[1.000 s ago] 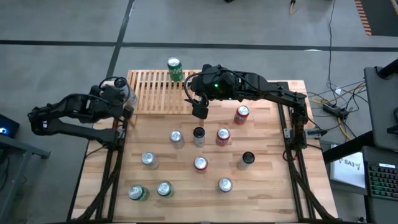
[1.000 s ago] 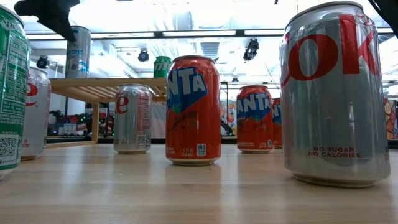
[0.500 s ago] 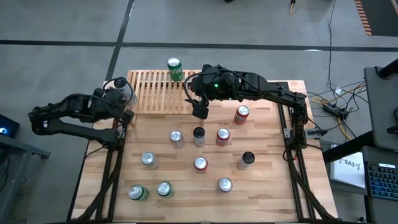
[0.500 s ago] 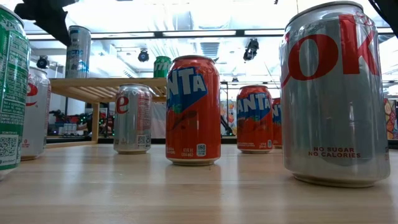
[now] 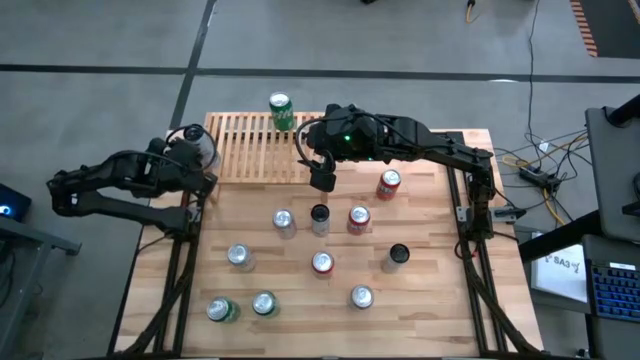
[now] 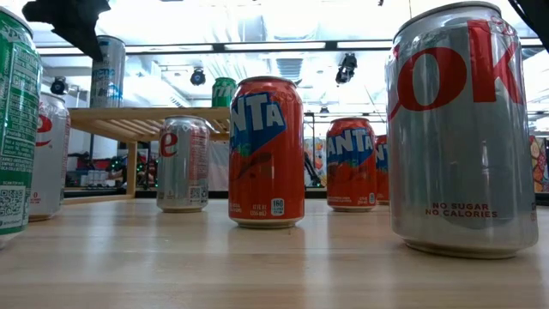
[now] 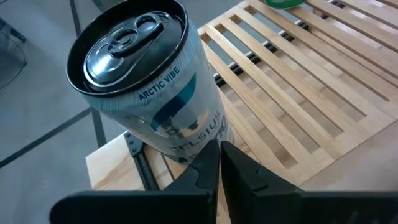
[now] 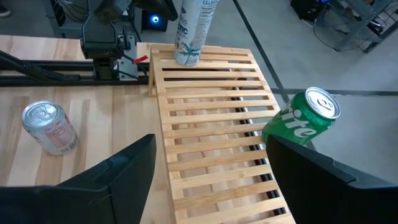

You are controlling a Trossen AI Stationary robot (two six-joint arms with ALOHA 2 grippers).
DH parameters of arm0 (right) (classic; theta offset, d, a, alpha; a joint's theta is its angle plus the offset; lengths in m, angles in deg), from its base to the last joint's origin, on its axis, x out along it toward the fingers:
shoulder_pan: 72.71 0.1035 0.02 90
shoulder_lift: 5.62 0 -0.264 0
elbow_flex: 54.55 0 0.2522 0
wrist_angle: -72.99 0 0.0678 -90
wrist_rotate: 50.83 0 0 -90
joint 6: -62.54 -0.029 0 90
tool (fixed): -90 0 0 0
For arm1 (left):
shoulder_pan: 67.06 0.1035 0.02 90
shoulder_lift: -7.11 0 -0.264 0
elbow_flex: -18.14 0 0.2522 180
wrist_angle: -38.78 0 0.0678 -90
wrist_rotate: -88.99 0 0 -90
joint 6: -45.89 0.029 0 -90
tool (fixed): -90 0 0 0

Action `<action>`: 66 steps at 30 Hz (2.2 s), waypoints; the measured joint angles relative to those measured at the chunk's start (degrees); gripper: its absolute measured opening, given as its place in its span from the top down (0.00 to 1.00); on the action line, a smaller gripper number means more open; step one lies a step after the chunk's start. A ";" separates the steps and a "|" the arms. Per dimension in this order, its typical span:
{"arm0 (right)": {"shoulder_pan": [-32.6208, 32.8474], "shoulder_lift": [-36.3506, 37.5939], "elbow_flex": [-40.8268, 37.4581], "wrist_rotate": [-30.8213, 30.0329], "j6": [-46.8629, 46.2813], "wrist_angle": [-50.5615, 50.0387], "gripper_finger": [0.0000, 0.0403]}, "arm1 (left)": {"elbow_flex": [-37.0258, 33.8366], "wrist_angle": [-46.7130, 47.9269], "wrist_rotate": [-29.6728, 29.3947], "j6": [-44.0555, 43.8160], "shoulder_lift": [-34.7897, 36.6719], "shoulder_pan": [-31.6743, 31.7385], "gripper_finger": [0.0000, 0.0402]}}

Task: Place canned beverage on shelf
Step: Put the bottom left white/blue soda can on the shelf

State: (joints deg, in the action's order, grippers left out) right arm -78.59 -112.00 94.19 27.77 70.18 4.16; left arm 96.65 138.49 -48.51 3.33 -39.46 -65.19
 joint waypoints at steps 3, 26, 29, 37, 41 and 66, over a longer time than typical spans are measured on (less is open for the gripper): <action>0.01 0.00 0.00 0.00 0.04 0.00 0.27 | -0.04 -0.02 -0.75 0.00 0.00 0.00 1.00; -0.01 0.00 0.00 0.00 0.64 -0.44 0.27 | -0.07 0.42 5.47 3.00 -1.90 0.00 1.00; 0.00 0.00 0.00 0.01 0.63 -0.44 0.27 | -0.07 0.37 2.99 2.84 -2.60 0.04 1.00; 0.01 0.00 0.00 0.00 0.55 -0.48 0.27 | -0.07 0.35 -0.20 2.82 -3.34 0.09 1.00; -0.01 0.00 0.00 0.01 0.52 -0.52 0.27 | -0.07 0.22 -2.30 2.80 -3.34 0.11 1.00; -0.01 0.00 0.00 0.00 0.35 -1.73 0.27 | -0.07 -0.29 -6.05 2.80 -3.76 0.11 1.00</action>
State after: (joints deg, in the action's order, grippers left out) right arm -78.60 -112.00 94.19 27.77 70.53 2.43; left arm 96.59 138.19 -54.57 6.13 -43.22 -65.08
